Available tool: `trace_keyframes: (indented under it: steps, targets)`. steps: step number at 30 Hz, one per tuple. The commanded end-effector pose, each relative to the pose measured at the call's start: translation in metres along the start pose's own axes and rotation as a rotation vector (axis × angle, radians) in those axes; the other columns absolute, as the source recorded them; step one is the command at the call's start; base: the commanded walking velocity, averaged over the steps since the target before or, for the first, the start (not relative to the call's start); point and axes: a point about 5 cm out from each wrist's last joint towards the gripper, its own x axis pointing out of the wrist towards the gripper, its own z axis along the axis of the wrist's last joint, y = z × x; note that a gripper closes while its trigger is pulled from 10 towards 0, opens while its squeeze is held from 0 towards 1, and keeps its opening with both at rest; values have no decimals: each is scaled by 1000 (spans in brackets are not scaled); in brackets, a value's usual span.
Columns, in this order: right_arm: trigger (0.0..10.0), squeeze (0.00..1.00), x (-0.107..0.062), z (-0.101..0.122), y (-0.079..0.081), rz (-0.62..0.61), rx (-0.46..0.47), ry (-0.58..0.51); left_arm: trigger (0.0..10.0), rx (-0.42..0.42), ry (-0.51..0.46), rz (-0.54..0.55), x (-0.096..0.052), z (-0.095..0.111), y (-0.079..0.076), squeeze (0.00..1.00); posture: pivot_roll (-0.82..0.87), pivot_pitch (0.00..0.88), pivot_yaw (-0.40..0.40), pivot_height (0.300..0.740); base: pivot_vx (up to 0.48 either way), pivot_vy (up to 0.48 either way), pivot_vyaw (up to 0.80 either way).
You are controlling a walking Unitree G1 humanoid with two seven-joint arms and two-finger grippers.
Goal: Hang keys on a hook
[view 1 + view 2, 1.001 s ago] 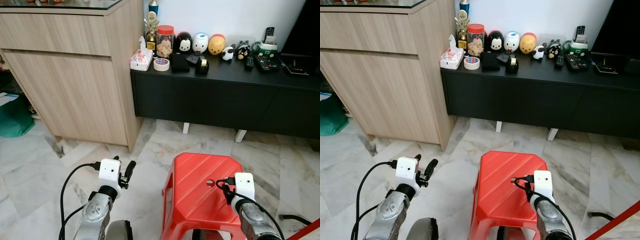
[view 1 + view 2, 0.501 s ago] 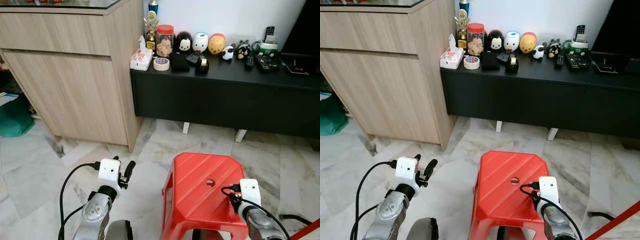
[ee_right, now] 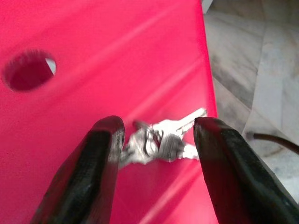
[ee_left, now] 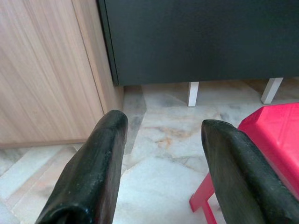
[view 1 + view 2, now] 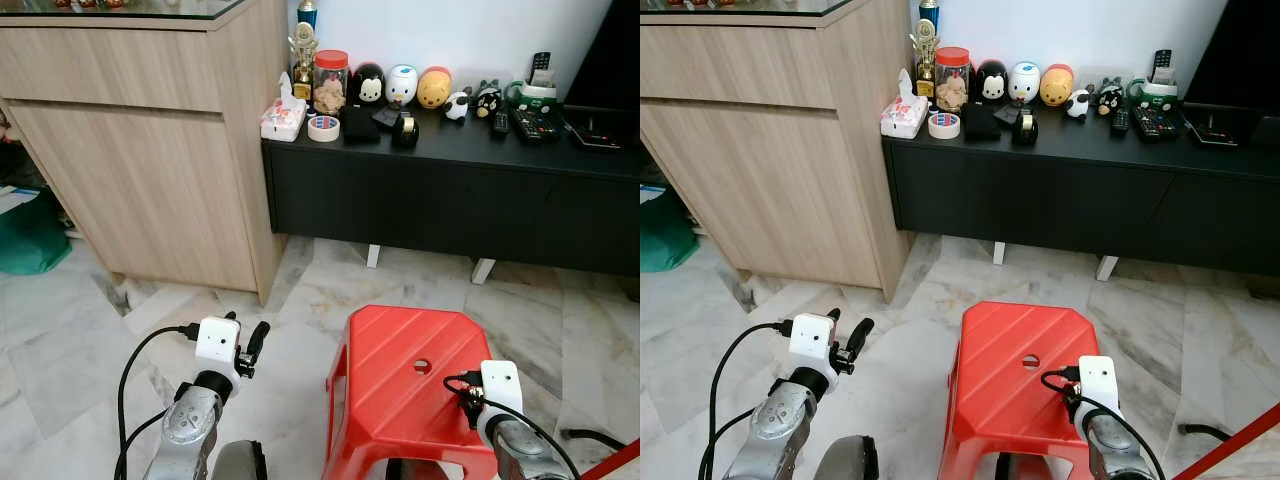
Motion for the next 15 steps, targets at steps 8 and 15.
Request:
trace_keyframes:
  steps: [8, 15]
  targets:
    - [10000, 0, 2, 11, -3, -3, -6, -27, 10000, 27, 10, -13, 0, -2, 0, 0, 69, 0, -23, 597, 0, 0, 0]
    - [10000, 0, 2, 6, 1, -2, -23, 13, 10000, 36, 12, -15, -1, -1, 1, 0, 79, 0, -16, 597, 0, 0, 0]
